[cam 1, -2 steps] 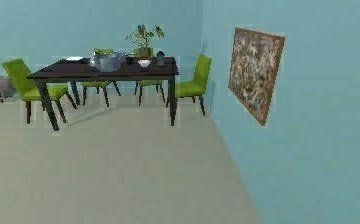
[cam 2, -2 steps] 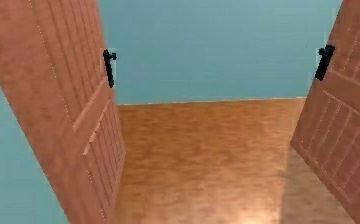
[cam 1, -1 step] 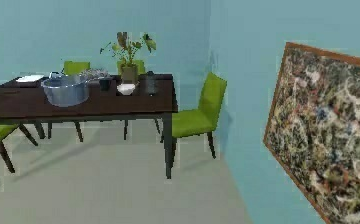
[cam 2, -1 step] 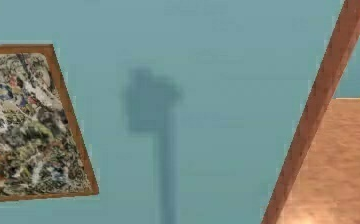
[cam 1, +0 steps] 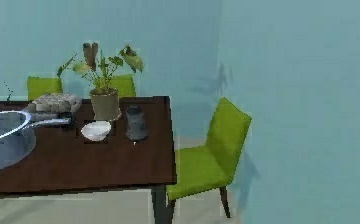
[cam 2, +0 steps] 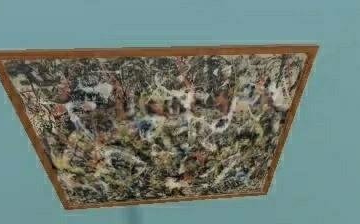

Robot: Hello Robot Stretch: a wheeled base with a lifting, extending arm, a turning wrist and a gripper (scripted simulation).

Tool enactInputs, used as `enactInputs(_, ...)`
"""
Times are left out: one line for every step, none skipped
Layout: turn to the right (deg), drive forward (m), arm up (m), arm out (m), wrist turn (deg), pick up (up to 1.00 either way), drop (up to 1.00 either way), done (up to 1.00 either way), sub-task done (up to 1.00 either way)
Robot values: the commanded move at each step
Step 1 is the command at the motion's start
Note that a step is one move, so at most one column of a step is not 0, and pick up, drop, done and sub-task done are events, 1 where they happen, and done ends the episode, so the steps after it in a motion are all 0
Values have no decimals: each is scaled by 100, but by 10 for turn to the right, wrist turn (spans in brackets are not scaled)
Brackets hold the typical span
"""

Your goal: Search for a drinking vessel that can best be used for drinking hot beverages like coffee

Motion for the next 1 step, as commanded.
enactInputs(-300,0,0,0,0,0,0,0,0)
